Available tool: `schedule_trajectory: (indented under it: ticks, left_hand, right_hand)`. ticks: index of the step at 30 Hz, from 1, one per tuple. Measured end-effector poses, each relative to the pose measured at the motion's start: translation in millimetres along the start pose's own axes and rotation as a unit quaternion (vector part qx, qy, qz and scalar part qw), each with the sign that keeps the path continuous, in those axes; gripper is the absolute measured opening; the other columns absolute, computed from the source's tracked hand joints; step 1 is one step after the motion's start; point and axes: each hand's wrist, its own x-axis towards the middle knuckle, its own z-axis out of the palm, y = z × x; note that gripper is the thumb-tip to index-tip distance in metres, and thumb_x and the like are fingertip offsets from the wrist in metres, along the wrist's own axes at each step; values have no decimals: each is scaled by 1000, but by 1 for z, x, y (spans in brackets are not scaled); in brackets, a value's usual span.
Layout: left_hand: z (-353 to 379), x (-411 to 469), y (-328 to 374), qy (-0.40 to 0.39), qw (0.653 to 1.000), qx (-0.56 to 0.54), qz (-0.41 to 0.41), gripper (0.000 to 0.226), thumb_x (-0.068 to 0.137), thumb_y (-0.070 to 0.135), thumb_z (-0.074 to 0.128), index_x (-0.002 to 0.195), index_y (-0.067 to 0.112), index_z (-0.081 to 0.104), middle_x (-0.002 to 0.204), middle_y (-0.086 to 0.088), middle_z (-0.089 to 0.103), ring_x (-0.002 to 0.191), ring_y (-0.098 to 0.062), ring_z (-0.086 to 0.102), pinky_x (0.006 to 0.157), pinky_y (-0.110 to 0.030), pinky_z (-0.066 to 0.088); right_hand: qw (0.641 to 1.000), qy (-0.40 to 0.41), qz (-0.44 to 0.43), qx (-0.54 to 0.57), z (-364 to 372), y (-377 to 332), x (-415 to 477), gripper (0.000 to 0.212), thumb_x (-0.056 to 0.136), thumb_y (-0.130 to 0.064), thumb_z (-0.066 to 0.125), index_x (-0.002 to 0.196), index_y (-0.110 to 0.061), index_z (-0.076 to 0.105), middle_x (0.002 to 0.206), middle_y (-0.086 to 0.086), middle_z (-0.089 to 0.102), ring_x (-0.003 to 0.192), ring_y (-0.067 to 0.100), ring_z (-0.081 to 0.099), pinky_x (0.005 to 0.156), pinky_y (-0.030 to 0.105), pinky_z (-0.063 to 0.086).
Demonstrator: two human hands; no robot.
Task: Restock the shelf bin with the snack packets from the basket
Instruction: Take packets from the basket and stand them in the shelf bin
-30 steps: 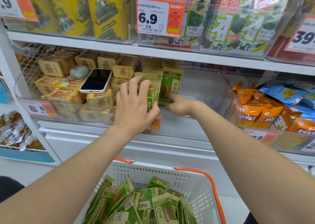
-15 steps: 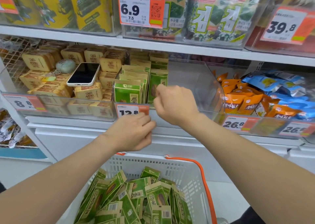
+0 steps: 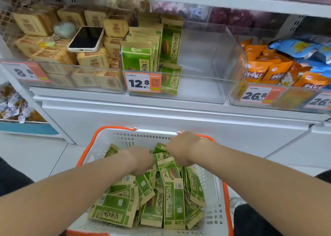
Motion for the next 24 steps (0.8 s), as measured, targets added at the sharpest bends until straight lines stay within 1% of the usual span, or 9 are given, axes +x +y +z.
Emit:
schedule_trajectory:
  ticks: [2, 4, 7, 9, 12, 15, 18, 21, 24]
  left_hand:
    - [20, 5, 5, -26, 999, 13, 19, 59, 96, -1, 60, 150, 21, 51, 147, -11, 57, 125, -33, 63, 94, -44, 59]
    - [34, 7, 11, -34, 998, 38, 48, 79, 93, -4, 64, 161, 24, 36, 161, -11, 43, 135, -36, 55, 102, -47, 55]
    - [48, 10, 22, -38, 990, 109, 78, 89, 96, 3, 65, 168, 25, 17, 162, -12, 40, 141, -39, 46, 115, -55, 42]
    - [55, 12, 27, -37, 988, 128, 73, 92, 97, 6, 65, 169, 25, 11, 156, -15, 47, 142, -40, 45, 119, -60, 36]
    - [54, 12, 29, -5, 989, 128, 80, 78, 99, 8, 66, 165, 20, 27, 148, -13, 53, 134, -37, 52, 111, -56, 45]
    - [48, 8, 29, 20, 987, 129, 92, 59, 101, 12, 65, 156, 15, 44, 152, -10, 52, 138, -33, 47, 113, -50, 42]
    - [46, 5, 30, 35, 986, 127, 99, 44, 101, 8, 63, 145, 12, 55, 143, -12, 57, 130, -34, 53, 106, -49, 45]
    - [54, 6, 27, 35, 989, 96, 109, 60, 99, 0, 62, 155, 12, 44, 122, -12, 69, 107, -34, 66, 93, -46, 53]
    - [60, 7, 25, 37, 991, 71, 108, 75, 93, -8, 66, 158, 11, 34, 116, -13, 69, 96, -34, 67, 88, -50, 58]
  right_hand:
    - [1000, -16, -16, 10, 9, -10, 5, 9, 97, -10, 57, 91, -14, 63, 85, 2, 57, 64, 15, 52, 50, 31, 44]
    - [999, -11, -29, 14, 14, -19, 8, 6, 96, -11, 60, 97, -14, 64, 83, 1, 59, 62, 14, 54, 46, 29, 41]
    - [999, -14, -37, 7, 19, -27, 13, 11, 93, -5, 59, 96, -14, 64, 81, 1, 59, 62, 14, 55, 47, 28, 41]
    - [999, -15, -39, 5, 19, -29, 15, 14, 92, -4, 58, 97, -15, 65, 83, 1, 60, 62, 14, 56, 47, 28, 43]
    - [999, -14, -43, 3, 19, -29, 16, 14, 93, -6, 59, 102, -15, 64, 83, 1, 60, 64, 13, 57, 50, 29, 47]
    - [999, -16, -42, -1, 18, -27, 16, 13, 95, -8, 59, 105, -15, 65, 81, 0, 58, 63, 13, 55, 50, 29, 46]
    - [999, -22, -42, -6, 16, -25, 16, 12, 96, -10, 60, 105, -15, 66, 81, 0, 58, 61, 13, 54, 48, 28, 46]
    - [999, -20, -43, -6, 13, -24, 16, 11, 96, -9, 59, 103, -14, 66, 80, 0, 56, 61, 13, 53, 46, 28, 42]
    - [999, -11, -39, -1, 11, -22, 16, 13, 97, -8, 58, 104, -15, 66, 80, 0, 52, 63, 14, 54, 48, 30, 43]
